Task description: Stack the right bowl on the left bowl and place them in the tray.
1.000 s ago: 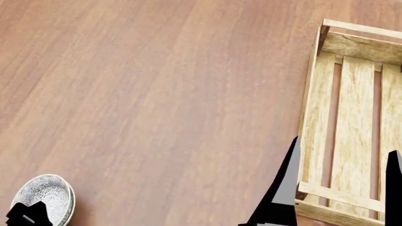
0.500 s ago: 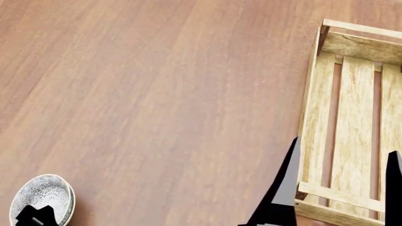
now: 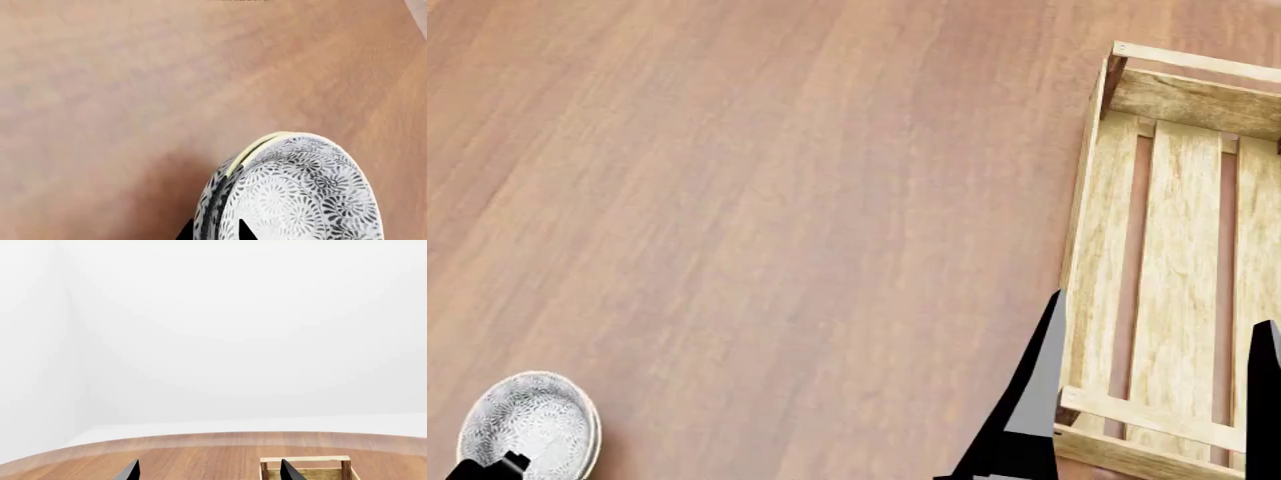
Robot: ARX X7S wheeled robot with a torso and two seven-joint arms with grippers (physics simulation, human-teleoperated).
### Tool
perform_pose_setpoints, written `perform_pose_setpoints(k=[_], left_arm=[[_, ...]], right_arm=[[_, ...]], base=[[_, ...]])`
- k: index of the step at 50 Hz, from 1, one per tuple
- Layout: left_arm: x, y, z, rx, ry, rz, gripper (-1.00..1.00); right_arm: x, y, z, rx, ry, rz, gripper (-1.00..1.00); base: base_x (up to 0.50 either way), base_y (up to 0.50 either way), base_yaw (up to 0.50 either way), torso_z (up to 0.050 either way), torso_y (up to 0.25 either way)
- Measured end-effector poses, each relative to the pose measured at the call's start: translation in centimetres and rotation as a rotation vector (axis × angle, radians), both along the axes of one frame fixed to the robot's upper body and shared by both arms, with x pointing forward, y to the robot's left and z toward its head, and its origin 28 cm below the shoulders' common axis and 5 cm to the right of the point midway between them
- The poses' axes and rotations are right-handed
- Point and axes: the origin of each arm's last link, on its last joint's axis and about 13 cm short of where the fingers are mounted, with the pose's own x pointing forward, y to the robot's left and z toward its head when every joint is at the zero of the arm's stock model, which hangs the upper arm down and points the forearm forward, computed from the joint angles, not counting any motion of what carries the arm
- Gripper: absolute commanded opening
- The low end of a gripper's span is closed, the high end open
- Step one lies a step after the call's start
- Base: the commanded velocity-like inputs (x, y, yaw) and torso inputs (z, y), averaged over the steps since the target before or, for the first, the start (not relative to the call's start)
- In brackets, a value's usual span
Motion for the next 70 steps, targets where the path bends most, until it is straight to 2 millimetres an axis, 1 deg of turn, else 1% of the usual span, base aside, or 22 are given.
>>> perform_pose_setpoints(k=[17,26,34,49,55,58,64,70], left_arm=[[-0.2,-0.4,0.7,0.004,-0.017,-0.022,-1.00],[-0.4,-0.8,2.1,0.084,-0.076,-0.057,-1.00],[-0.5,-1.2,3.6,0.182,-0.159,-0.110,-1.00],[-1.4,-2.7,8.1,0.357,-0.403,-0.251,-1.00],[-1.7,-3.1,9.3,0.411,-0.499,-0.315,-1.00],[-1.7,-3.2,9.7,0.438,-0.539,-0.340,-1.00],[-1.6,-3.4,9.8,0.510,-0.601,-0.387,-1.00],[-1.1,-3.5,10.1,0.574,-0.646,-0.420,-1.00]], right_arm=[[0.0,0.0,0.0,0.000,0.002,0.000,1.00],[0.0,0.0,0.0,0.001,0.001,-0.001,1.00],[0.0,0.0,0.0,0.001,-0.001,-0.003,1.00],[-0.1,0.0,0.1,-0.004,-0.002,-0.002,1.00],[0.0,0.0,0.1,-0.013,0.003,0.004,1.00],[0.0,0.0,0.1,-0.017,0.005,0.008,1.00],[0.1,0.1,0.0,-0.026,0.009,0.018,1.00],[0.2,0.1,0.0,-0.035,0.017,0.035,1.00]], base=[[0.00,0.00,0.00,0.000,0.000],[0.00,0.00,0.00,0.000,0.000],[0.00,0.00,0.00,0.000,0.000],[0.00,0.00,0.00,0.000,0.000],[0.00,0.00,0.00,0.000,0.000],[0.00,0.00,0.00,0.000,0.000],[0.00,0.00,0.00,0.000,0.000],[0.00,0.00,0.00,0.000,0.002]])
